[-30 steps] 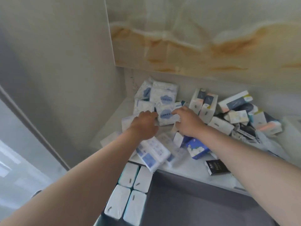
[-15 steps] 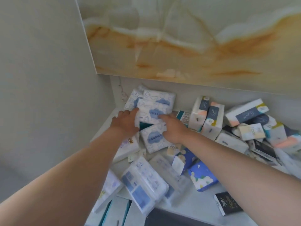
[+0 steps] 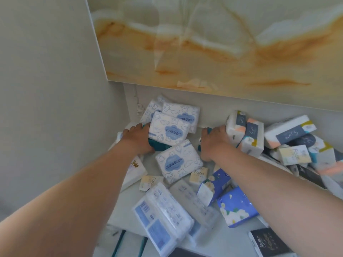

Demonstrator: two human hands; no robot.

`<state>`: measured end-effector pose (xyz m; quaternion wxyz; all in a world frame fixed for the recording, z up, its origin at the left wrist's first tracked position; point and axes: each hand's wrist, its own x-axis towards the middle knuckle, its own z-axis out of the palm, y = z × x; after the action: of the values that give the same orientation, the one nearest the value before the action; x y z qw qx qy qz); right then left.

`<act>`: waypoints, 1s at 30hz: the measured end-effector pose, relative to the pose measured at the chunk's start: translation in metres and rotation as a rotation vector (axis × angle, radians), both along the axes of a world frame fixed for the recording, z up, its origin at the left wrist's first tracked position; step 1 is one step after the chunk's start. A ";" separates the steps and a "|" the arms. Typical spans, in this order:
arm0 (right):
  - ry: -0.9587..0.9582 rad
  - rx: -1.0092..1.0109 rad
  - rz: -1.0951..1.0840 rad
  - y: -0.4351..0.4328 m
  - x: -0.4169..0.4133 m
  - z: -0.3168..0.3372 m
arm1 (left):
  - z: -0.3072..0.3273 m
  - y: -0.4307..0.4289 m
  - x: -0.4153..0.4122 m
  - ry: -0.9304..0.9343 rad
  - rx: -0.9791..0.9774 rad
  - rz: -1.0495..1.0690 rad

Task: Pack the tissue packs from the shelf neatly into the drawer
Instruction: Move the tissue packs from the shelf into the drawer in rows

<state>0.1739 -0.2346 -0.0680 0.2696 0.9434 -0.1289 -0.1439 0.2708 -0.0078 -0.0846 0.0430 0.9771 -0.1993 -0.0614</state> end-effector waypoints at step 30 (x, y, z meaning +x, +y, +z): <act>-0.956 1.155 0.108 0.038 -0.085 0.072 | 0.101 0.076 -0.107 -0.516 -0.276 0.010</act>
<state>0.0893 -0.1962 0.0041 -0.3468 0.8996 -0.0895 0.2499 0.1642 0.0683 0.0159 0.1237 0.9463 -0.2054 0.2171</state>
